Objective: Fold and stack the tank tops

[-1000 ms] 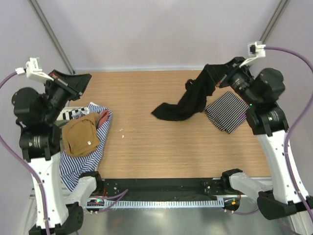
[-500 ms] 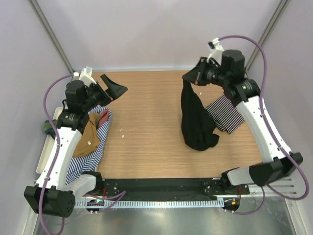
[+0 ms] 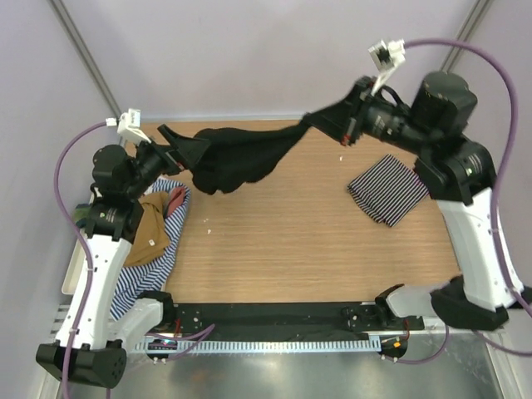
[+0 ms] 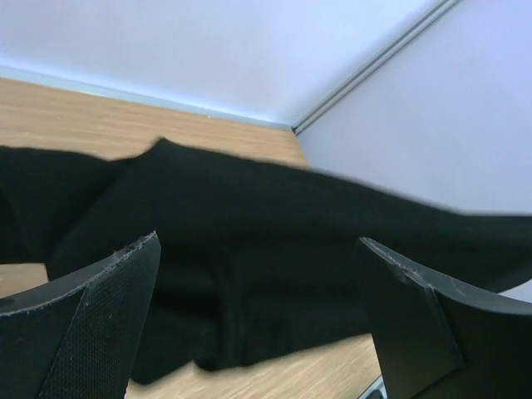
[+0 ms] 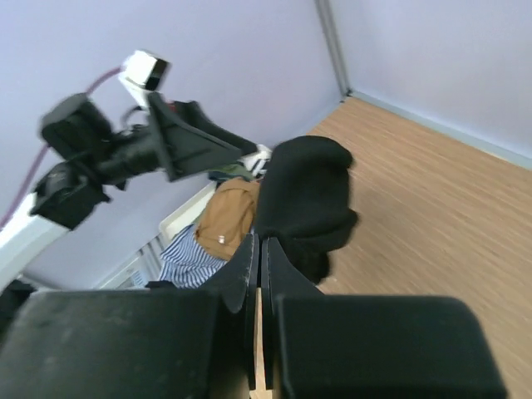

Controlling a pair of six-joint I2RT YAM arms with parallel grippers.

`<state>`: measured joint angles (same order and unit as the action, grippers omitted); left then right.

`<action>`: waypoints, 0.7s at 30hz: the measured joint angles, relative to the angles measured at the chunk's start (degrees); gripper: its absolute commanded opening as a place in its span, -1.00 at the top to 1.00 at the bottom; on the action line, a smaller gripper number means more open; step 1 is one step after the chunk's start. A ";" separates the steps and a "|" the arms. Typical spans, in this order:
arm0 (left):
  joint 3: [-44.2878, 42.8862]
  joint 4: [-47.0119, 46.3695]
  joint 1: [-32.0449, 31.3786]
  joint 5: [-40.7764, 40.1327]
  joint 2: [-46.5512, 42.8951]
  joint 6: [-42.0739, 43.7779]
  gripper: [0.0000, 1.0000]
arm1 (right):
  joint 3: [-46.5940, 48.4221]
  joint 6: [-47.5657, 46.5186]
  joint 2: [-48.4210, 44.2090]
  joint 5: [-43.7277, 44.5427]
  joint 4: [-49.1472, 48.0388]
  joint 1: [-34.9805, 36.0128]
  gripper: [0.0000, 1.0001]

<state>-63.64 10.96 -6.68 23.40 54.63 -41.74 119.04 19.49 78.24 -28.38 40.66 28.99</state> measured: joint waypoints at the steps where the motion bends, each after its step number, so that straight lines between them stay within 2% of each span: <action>1: 0.00 0.00 0.00 0.00 -0.85 0.39 -0.99 | -5.51 -0.07 -3.50 0.98 -0.55 -1.18 0.98; 6: 0.02 1.20 0.00 0.00 -2.14 2.29 -0.99 | -28.41 0.13 -12.35 4.85 -3.74 -5.05 0.97; 11: 2.64 2.75 -0.20 0.70 -1.95 3.28 -0.98 | -48.37 1.46 -8.48 9.14 -6.67 -6.21 0.98; 15: 6.01 4.87 -3.74 -0.09 0.24 3.85 -0.86 | -56.96 2.97 -5.84 11.56 -6.29 -7.91 0.98; 21: 7.72 10.51 -15.72 -6.51 8.59 6.93 -0.83 | -57.81 3.80 -6.19 14.99 -8.55 -8.66 0.97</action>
<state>-55.92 21.47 -22.39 16.88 63.22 -34.81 61.23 23.29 72.05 -13.39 32.12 20.34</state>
